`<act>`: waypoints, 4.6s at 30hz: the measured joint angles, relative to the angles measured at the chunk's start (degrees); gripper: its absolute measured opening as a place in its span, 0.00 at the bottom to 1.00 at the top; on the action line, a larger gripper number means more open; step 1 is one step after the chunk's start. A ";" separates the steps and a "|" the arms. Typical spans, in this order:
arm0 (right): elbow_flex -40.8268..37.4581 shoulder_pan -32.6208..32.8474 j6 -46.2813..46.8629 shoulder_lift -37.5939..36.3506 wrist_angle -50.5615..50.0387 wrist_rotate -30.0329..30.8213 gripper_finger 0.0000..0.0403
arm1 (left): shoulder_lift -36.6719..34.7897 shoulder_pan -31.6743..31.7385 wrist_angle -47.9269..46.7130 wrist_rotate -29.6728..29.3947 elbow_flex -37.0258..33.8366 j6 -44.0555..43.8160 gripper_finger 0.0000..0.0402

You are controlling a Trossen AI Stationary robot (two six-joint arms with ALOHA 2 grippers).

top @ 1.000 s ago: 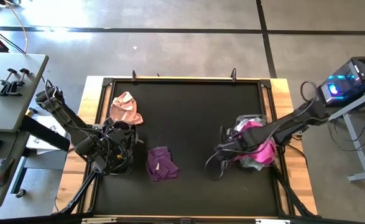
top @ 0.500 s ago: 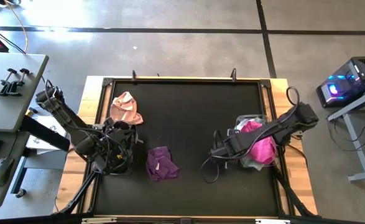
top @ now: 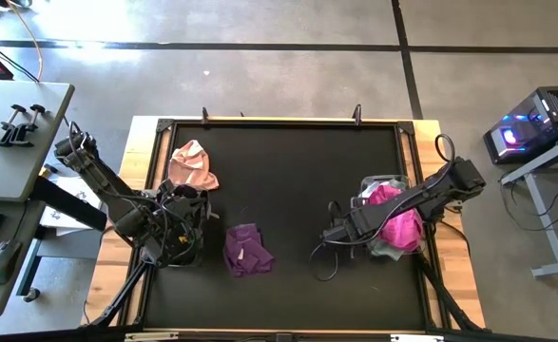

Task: Sort towels by color in basket
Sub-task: Put the pink towel into the right transparent bin

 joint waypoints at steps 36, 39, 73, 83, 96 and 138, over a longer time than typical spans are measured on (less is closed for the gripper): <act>-20.43 2.68 64.37 -18.60 3.60 1.34 0.00 | 0.01 0.00 1.27 -1.05 0.01 0.57 0.00; -22.83 1.41 59.46 -18.62 10.79 3.96 0.00 | 0.01 0.00 1.50 -1.05 0.00 0.55 0.00; -14.83 -1.62 71.79 -18.21 -16.62 4.41 0.24 | 0.01 0.00 1.54 -0.97 0.00 0.55 0.00; -20.93 -4.32 65.61 -16.20 -1.38 6.61 0.02 | -0.01 0.00 1.72 -1.27 -0.01 0.55 0.00; -3.50 -3.56 59.88 -16.88 -19.87 16.62 0.26 | 0.01 1.45 10.85 0.43 0.00 9.90 0.00; -5.65 4.48 2.79 -6.49 17.38 18.50 0.02 | 16.53 26.23 53.53 28.95 0.01 64.06 0.00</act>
